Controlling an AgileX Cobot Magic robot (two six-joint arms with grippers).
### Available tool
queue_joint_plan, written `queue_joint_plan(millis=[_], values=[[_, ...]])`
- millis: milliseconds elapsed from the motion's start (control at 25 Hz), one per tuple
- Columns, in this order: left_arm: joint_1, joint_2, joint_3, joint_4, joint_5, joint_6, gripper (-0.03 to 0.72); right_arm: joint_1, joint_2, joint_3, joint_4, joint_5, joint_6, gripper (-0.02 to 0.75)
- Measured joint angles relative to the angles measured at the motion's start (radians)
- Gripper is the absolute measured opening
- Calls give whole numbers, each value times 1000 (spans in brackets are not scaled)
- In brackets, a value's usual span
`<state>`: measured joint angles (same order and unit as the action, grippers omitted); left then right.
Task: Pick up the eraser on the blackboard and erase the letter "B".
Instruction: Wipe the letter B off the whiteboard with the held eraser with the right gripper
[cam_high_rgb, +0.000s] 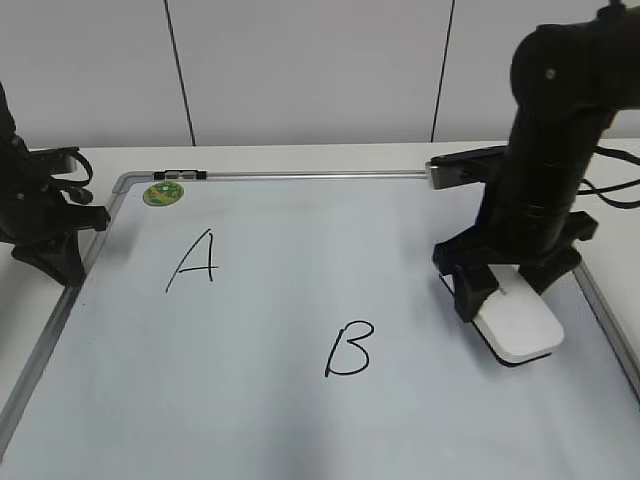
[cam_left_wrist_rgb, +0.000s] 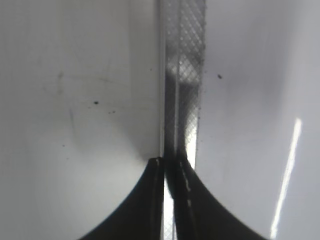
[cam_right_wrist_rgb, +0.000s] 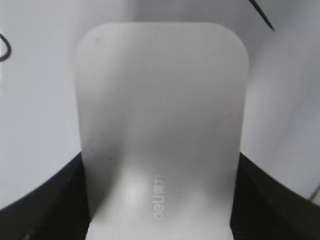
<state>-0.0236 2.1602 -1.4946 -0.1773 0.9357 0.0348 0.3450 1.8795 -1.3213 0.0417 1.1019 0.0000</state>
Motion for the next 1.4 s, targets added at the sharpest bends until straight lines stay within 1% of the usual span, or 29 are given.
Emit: queue_joint_plan(millis=[280, 560, 720, 1160, 1400], values=[[0, 0, 0, -2, 0, 0, 20, 95, 135, -167, 0, 48, 0, 522], [0, 0, 0, -2, 0, 0, 20, 168, 233, -269, 0, 73, 0, 522], [0, 0, 0, -2, 0, 0, 20, 185, 271, -274, 0, 74, 0, 522], [0, 0, 0, -2, 0, 0, 20, 193, 302, -293, 12, 80, 0, 522], [0, 0, 0, 0, 0, 0, 20, 225, 302, -293, -1, 70, 0, 521]])
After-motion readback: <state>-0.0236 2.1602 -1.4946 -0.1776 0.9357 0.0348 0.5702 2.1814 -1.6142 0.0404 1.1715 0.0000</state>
